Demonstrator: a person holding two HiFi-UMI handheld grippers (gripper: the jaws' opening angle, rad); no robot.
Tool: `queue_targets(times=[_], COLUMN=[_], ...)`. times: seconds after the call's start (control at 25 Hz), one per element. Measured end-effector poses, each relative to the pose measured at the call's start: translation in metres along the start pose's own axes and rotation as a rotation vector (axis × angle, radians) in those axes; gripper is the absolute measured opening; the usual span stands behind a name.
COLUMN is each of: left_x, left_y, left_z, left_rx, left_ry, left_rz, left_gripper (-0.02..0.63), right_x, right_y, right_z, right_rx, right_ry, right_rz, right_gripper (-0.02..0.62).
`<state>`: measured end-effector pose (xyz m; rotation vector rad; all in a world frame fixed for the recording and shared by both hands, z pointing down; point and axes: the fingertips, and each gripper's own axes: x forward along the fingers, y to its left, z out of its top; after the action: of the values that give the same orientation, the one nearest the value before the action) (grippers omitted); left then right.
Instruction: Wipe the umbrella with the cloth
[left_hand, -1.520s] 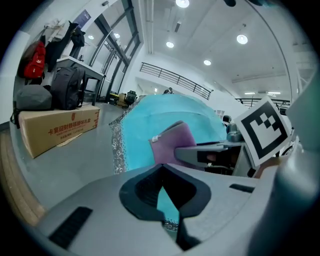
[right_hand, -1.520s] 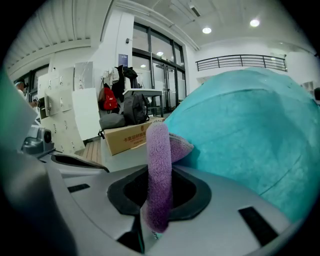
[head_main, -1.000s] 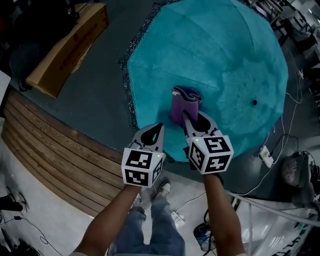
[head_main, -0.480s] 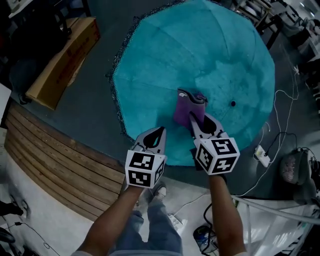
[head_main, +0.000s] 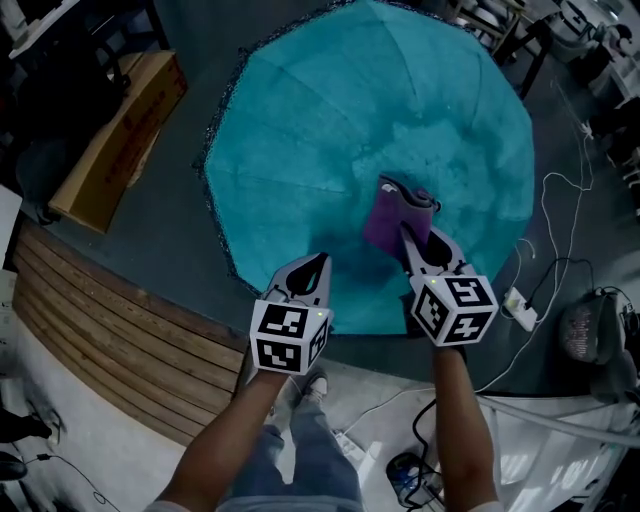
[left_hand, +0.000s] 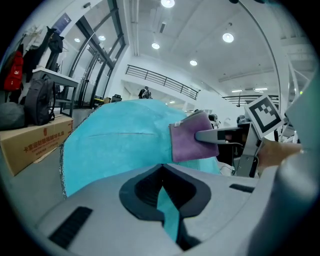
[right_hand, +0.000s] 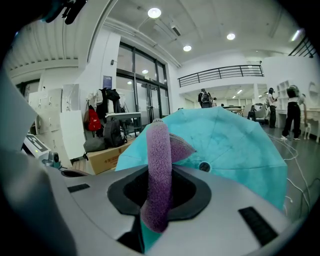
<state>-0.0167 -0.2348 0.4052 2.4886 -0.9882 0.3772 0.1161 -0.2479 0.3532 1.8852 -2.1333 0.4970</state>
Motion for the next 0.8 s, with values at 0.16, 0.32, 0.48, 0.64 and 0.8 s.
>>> queue_targets(times=[0.16, 0.32, 0.48, 0.64, 0.8], left_x=[0.007, 0.011, 0.008, -0.002, -0.018], left_y=[-0.013, -0.023, -0.027, -0.023, -0.009], left_z=[-0.001, -0.007, -0.011, -0.021, -0.036], left_rx=[0.000, 0.002, -0.003, 0.006, -0.009], left_ry=[-0.002, 0.002, 0.005, 0.008, 0.009], left_rz=[0.002, 0.013, 0.030, 0.047, 0.064], left_gripper=[0.005, 0.006, 0.006, 0.006, 0.005], right_x=[-0.013, -0.026, -0.033, -0.039, -0.044], right_y=[-0.033, -0.062, -0.068, -0.045, -0.001], right_z=[0.004, 0.007, 0.010, 0.012, 0.007], right_rx=[-0.019, -0.045, -0.059, -0.079, -0.106], right_ry=[-0.001, -0.004, -0.008, -0.025, -0.041], right_rz=[-0.031, -0.061, -0.045, 0.000, 0.067], right_gripper=[0.078, 0.078, 0.078, 0.078, 0.078])
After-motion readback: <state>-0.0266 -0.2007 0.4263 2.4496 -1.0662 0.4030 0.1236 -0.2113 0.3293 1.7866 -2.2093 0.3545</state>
